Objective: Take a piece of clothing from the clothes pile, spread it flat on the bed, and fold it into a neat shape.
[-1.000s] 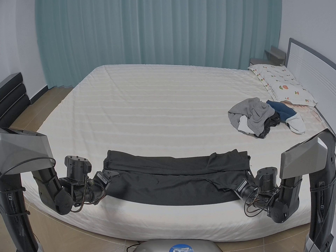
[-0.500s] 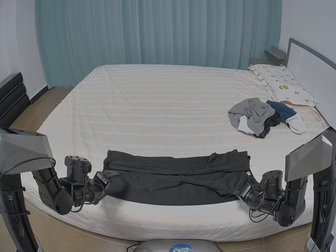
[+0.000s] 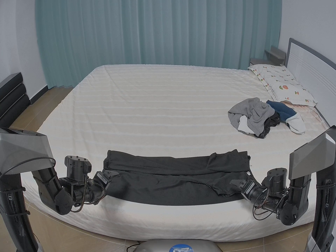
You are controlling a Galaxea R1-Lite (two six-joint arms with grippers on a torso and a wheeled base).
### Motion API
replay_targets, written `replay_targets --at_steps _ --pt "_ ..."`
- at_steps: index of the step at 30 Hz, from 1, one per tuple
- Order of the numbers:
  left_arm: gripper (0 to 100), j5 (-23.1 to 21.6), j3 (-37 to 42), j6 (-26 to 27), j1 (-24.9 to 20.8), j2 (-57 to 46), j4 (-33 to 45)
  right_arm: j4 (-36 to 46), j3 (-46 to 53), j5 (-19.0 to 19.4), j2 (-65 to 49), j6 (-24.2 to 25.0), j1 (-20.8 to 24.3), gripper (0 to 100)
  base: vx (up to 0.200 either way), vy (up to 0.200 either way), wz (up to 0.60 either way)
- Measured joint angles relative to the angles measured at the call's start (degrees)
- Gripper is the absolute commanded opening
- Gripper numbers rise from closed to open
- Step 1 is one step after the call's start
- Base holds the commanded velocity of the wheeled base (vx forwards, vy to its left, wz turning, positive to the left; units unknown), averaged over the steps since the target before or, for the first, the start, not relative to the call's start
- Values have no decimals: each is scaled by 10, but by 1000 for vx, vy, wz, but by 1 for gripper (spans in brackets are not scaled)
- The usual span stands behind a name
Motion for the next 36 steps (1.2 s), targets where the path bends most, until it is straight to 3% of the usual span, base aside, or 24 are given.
replay_targets --at_steps 11,36 --pt "100 0 0 -2 0 0 0 0 -19 43 -42 9 -79 100 0 0 0" --pt "100 1 -4 -5 0 0 0 0 -106 32 47 2 -47 100 0 0 0"
